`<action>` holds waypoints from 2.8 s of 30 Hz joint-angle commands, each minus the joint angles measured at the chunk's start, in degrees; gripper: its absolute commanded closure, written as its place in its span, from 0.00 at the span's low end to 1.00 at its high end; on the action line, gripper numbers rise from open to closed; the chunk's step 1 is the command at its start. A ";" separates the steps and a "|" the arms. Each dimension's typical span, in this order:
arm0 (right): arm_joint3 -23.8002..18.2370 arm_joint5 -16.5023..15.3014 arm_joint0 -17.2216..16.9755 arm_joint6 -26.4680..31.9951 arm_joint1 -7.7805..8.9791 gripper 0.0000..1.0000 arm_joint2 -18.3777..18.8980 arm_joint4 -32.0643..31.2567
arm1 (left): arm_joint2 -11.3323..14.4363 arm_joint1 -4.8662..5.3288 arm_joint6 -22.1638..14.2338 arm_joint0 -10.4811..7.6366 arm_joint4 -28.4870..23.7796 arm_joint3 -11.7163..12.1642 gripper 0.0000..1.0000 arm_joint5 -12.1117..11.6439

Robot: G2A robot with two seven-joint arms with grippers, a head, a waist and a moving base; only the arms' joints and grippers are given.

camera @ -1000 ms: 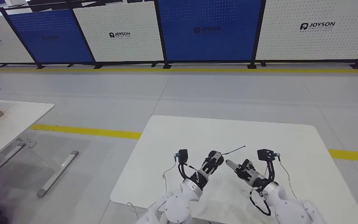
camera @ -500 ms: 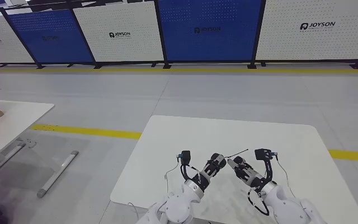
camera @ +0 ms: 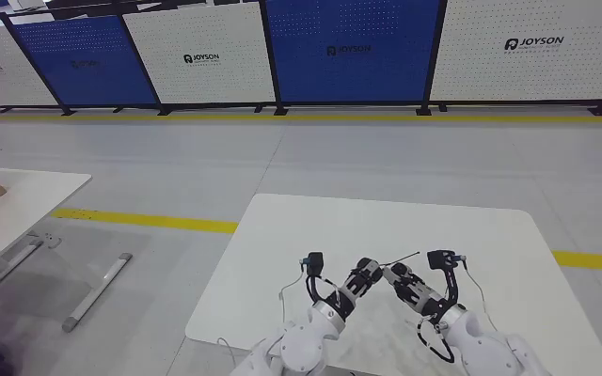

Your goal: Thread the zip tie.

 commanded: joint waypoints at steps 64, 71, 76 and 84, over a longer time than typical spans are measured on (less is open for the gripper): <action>2.21 0.61 2.12 2.76 -0.41 1.00 -2.58 -1.57 | -0.61 0.19 -1.70 1.00 1.26 -1.23 1.00 -3.97; 3.27 0.68 2.59 3.27 -0.56 1.00 -3.56 -1.67 | -0.94 0.29 -2.12 1.40 0.92 -1.76 1.00 -5.17; 4.14 1.23 3.12 3.20 -0.70 1.00 -4.43 -2.70 | -1.26 0.37 -2.24 1.61 0.93 -1.90 1.00 -5.40; 5.04 1.56 3.51 2.89 -0.93 1.00 -5.51 -3.25 | -1.44 0.46 -2.38 1.89 1.12 -2.12 1.00 -5.24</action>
